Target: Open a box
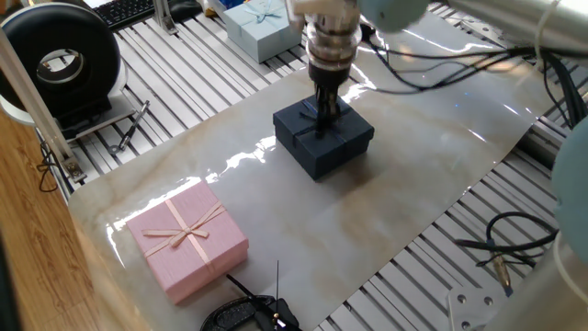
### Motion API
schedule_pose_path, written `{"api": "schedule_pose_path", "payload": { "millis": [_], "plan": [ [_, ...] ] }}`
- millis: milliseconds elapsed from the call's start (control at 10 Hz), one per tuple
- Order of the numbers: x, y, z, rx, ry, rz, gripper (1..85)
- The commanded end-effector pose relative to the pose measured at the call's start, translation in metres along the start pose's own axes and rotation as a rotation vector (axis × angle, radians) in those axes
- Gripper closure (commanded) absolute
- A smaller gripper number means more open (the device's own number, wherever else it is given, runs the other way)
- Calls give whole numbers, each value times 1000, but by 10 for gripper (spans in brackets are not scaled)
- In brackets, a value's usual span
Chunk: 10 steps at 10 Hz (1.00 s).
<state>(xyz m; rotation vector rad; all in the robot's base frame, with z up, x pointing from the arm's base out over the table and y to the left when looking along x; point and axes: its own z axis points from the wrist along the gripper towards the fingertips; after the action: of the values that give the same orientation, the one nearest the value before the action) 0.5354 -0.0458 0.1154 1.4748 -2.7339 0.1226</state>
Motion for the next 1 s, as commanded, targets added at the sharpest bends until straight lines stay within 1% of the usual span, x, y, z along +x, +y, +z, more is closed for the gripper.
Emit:
{"api": "schedule_pose_path", "payload": {
  "millis": [0,100,200,300,400,500,600,700,800,900],
  "plan": [
    [-21,11,-38,-6,14,40,843],
    [-21,6,-29,-12,-13,36,843],
    [-21,11,-17,-50,-61,45,843],
    [-13,9,-15,-43,-46,47,843],
    [-11,7,-13,-36,-49,42,843],
    [-8,5,-12,-27,-38,45,843],
    [-5,0,-8,-7,-39,39,843],
    [-8,6,-2,-33,-60,41,843],
    [-4,4,-3,-15,-30,27,843],
    [-5,0,-6,8,-10,31,843]
  ]
}}
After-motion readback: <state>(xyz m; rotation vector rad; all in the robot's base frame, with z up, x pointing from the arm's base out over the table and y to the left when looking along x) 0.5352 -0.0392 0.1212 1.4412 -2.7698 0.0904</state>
